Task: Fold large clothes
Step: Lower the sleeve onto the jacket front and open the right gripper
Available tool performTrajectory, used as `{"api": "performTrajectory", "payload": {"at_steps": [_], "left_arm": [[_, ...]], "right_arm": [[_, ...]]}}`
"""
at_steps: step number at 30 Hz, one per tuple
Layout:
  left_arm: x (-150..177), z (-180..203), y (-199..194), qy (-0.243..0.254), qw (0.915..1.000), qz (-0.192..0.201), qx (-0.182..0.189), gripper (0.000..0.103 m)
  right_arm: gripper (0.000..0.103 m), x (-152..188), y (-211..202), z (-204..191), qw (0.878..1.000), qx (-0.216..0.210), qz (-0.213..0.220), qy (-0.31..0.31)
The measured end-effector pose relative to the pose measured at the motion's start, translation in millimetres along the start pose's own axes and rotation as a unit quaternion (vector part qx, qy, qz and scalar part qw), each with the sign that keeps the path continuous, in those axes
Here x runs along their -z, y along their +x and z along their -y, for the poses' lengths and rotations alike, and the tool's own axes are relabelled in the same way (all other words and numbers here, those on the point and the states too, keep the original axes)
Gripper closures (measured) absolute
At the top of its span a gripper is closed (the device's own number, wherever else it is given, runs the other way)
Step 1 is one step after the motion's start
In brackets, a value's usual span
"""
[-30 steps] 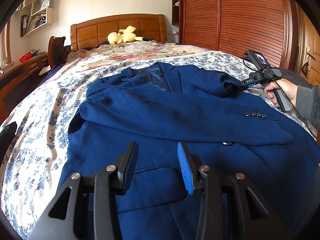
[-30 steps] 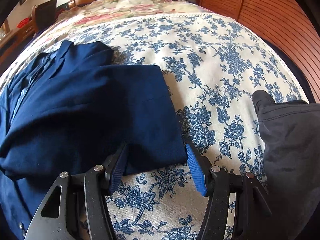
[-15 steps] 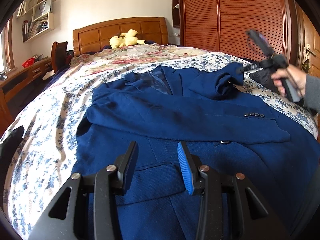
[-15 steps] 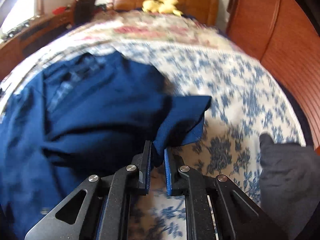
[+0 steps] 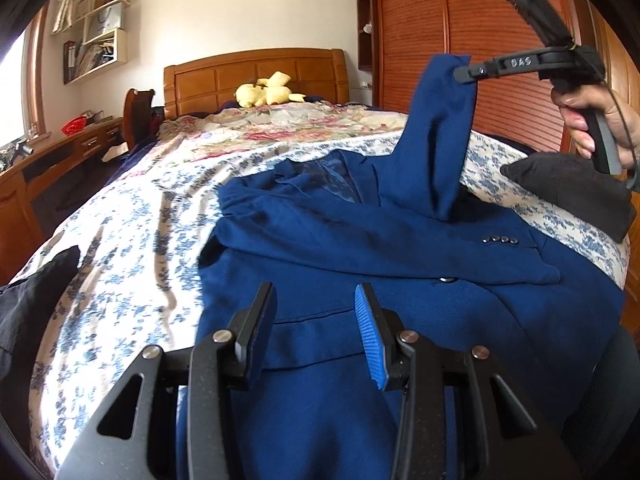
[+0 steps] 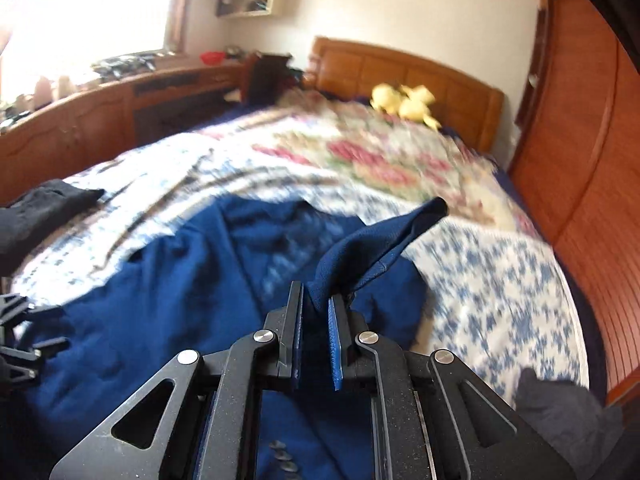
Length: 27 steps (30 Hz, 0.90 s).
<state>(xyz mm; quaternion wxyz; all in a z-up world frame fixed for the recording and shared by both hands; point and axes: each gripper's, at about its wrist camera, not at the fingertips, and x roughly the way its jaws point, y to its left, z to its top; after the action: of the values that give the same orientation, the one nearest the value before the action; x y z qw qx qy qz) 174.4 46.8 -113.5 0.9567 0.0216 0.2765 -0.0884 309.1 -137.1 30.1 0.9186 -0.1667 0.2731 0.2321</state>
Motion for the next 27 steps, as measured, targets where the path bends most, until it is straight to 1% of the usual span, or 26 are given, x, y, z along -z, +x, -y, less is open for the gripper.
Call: {"api": "performTrajectory", "payload": {"at_steps": [6, 10, 14, 18, 20, 23, 27], "left_arm": [[2.5, -21.7, -14.5, -0.019, 0.9997, 0.011, -0.014, 0.064], [2.4, -31.5, -18.3, -0.028, 0.9993, 0.014, -0.021, 0.064], [1.9, -37.7, -22.5, -0.035, 0.9989, 0.021, -0.023, 0.064], [2.0, -41.1, -23.2, -0.037, 0.9988, 0.022, -0.024, 0.064], [2.0, -41.9, -22.5, -0.038, 0.9987, 0.022, -0.025, 0.064], [2.3, -43.6, -21.1, -0.039, 0.9987, 0.021, -0.026, 0.064], [2.1, -45.8, -19.9, -0.044, 0.9984, 0.020, -0.027, 0.064]], "right_arm": [[0.095, -23.3, -21.1, -53.0, 0.998, -0.039, 0.026, -0.035], [0.095, -21.2, -27.1, -81.9, 0.996, -0.064, 0.025, -0.055], [0.095, -3.5, -20.5, -97.6, 0.995, -0.080, 0.003, -0.053], [0.095, 24.6, -7.3, -107.8, 0.995, -0.090, -0.031, -0.041], [0.095, 37.0, -5.0, -111.3, 0.994, -0.097, -0.042, -0.037], [0.095, 56.4, -2.3, -117.7, 0.993, -0.107, -0.053, -0.025], [0.095, 78.0, -4.3, -130.7, 0.992, -0.117, -0.050, -0.014]]}}
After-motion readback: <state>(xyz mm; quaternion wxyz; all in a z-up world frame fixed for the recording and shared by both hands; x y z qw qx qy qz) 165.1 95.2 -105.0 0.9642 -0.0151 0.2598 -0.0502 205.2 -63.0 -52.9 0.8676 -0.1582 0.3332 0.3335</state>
